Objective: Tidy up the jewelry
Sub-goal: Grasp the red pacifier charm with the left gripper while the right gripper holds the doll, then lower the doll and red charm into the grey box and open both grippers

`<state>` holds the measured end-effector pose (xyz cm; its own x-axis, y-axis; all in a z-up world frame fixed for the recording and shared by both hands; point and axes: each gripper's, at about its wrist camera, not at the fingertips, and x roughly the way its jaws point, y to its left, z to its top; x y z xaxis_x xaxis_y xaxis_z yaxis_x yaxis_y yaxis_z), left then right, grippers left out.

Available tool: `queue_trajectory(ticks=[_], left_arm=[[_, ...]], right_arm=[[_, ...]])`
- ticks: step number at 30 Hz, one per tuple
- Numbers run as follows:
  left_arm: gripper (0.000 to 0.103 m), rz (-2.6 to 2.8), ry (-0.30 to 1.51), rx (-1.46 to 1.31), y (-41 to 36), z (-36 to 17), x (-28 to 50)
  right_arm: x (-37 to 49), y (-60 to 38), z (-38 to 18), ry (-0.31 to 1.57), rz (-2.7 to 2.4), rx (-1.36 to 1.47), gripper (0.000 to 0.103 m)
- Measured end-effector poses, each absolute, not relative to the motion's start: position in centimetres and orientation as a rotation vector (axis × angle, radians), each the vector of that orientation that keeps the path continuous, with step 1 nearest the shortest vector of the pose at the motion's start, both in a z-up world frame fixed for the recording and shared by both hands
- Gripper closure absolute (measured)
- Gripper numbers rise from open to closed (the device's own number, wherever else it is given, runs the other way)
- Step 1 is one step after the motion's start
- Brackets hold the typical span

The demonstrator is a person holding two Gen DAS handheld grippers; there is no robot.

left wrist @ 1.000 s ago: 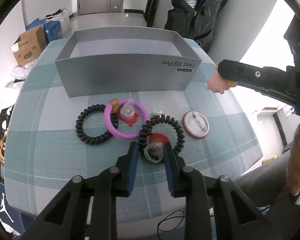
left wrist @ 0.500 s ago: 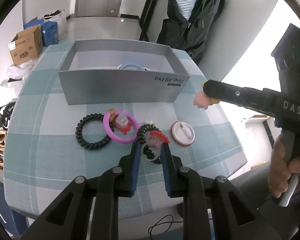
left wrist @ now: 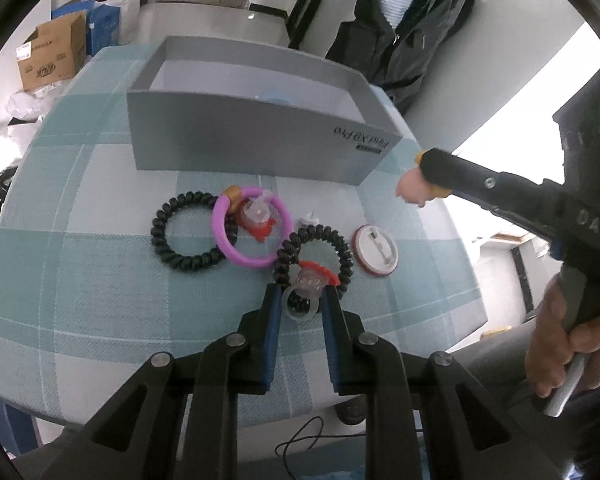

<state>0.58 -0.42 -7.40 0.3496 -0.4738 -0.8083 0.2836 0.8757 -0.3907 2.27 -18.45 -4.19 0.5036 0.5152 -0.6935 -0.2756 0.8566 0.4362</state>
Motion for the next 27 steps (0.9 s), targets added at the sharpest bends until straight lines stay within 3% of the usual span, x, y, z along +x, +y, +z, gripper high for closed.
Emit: queue_trajectory(ticks=[27], left_arm=[[0.089,-0.502,0.936,-0.363,3.1,-0.9,4.0]], right_arm=[[3.9,-17.3,-1.8,0.862,0.527,0.400,0.081]])
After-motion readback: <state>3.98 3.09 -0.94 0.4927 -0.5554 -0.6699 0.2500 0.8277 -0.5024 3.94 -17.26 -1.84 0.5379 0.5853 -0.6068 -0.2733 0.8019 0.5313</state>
